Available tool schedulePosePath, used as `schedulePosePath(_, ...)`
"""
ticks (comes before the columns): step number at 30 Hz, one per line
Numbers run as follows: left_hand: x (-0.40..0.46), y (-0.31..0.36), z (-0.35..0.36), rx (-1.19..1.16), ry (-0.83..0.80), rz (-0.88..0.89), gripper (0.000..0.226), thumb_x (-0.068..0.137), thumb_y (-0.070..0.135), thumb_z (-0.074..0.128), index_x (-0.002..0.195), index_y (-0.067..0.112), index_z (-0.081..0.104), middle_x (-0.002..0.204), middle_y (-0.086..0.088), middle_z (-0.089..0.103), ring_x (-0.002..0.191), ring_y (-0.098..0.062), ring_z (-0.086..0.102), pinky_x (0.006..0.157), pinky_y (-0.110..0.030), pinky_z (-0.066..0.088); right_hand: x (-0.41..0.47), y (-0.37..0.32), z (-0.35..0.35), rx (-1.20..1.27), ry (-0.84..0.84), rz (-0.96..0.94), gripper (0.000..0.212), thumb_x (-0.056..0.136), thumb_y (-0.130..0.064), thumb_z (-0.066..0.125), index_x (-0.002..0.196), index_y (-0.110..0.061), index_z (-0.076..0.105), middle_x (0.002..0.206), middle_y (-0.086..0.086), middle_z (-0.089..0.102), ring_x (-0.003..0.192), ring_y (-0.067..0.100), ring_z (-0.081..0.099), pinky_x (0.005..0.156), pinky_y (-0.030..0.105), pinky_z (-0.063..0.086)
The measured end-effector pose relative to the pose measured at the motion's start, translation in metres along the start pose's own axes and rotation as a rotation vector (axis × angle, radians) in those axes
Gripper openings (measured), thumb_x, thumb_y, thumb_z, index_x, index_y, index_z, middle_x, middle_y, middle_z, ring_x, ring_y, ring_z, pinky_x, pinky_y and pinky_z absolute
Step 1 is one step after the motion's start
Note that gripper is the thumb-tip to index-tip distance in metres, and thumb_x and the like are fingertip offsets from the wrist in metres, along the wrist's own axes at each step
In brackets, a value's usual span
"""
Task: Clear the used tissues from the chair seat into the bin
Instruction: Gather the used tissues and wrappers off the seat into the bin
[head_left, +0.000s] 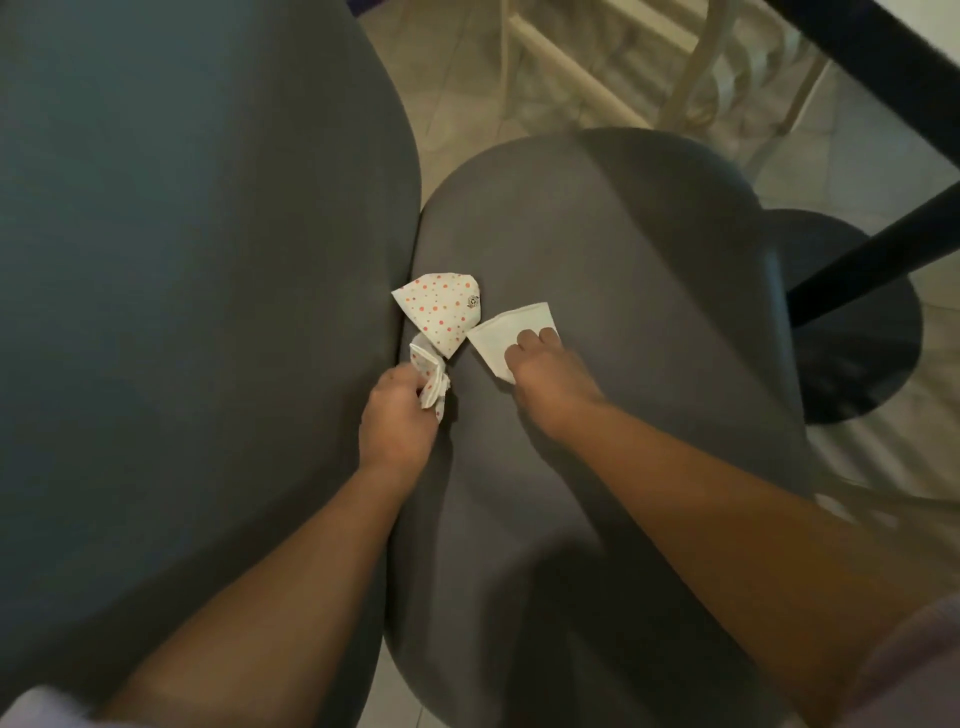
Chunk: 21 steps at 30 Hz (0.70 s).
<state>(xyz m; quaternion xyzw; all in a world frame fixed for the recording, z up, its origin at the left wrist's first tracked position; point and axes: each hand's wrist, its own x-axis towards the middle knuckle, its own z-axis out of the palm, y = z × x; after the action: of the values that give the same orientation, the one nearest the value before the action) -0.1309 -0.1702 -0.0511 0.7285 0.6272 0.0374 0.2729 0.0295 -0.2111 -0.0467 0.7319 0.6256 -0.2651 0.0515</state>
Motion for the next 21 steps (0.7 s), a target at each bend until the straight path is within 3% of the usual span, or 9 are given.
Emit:
schedulePosePath(3,-0.021,0.004,-0.006,0.01,-0.015,0.063,0.008,0.082,0.015,0.064,0.08,0.014,0.056,0.093,-0.005,0.057,0.08,-0.023,0.055,0.063,-0.032,0.043,-0.027,0.0,-0.001,0.014,0.022,0.036,0.029,0.087,-0.003,0.049,0.116,-0.004,0.049,0.126,0.013,0.045,0.121,0.031,0.037,0.09,0.039,0.04)
schedulePosePath(8,-0.058,0.013,-0.016,-0.024,-0.087,0.184,0.006,0.081,0.015,0.064,0.083,0.012,0.06,0.089,-0.003,0.059,0.081,-0.022,0.056,0.068,-0.038,0.049,-0.083,-0.005,-0.007,0.044,0.07,0.105,0.033,0.09,-0.01,0.049,0.122,-0.004,0.047,0.13,0.013,0.044,0.124,0.031,0.036,0.097,0.04,0.039)
schedulePosePath(16,-0.112,0.05,-0.015,-0.173,-0.281,0.41,0.009,0.078,0.01,0.07,0.075,0.008,0.062,0.071,0.006,0.057,0.067,-0.009,0.052,0.057,-0.016,0.039,-0.182,0.02,-0.004,0.144,0.182,0.287,0.029,0.09,-0.012,0.047,0.119,-0.004,0.049,0.127,0.013,0.045,0.121,0.03,0.038,0.094,0.039,0.04)
schedulePosePath(21,-0.142,0.084,0.009,-0.171,-0.347,0.526,0.012,0.076,0.012,0.073,0.072,0.013,0.062,0.074,0.002,0.06,0.069,-0.01,0.054,0.061,-0.018,0.041,-0.243,0.05,0.015,0.175,0.228,0.412,0.029,0.09,-0.012,0.045,0.118,-0.005,0.048,0.127,0.014,0.044,0.121,0.03,0.038,0.096,0.04,0.039)
